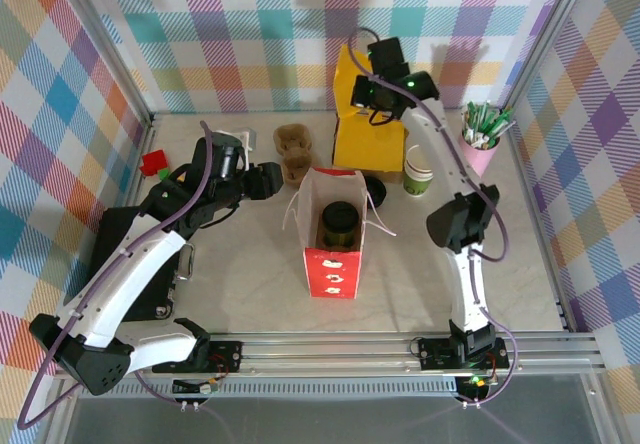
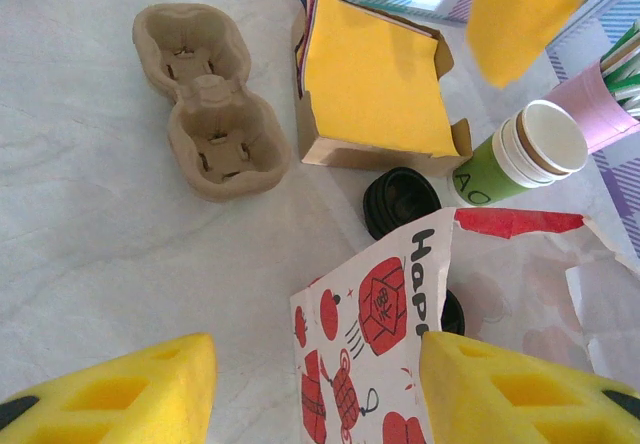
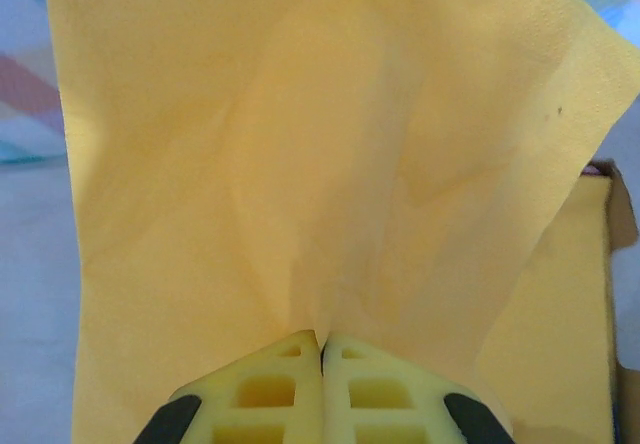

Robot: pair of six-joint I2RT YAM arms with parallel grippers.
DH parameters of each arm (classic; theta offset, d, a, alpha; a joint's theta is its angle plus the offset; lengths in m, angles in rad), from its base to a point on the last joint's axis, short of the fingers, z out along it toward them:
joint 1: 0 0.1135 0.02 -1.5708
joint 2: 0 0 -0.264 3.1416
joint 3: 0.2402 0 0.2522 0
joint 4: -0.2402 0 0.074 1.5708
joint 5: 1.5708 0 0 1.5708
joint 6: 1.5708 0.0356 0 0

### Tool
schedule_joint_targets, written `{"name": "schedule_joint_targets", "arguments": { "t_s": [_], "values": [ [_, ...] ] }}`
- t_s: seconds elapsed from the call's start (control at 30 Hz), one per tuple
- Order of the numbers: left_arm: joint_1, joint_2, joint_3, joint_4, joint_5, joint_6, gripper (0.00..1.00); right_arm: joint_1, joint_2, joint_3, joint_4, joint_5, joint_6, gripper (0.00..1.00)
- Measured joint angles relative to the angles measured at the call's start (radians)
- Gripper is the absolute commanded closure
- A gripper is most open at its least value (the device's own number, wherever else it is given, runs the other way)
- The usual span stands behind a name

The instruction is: Pack the takeout coffee

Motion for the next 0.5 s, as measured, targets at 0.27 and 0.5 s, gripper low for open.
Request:
{"name": "schedule_joint_targets", "arguments": {
  "t_s": [0.27, 0.5],
  "values": [
    [0.0, -0.01, 0.0, 0.001, 0.018, -0.009, 0.44, -0.006, -0.273, -0.006, 0.057, -0.295, 0.116, 1.0],
    [0.0, -0.044, 0.0, 0.0, 0.061, -0.047, 0.45, 0.002, -0.422, -0.139, 0.16, -0.55, 0.348, 1.0]
  ]
}}
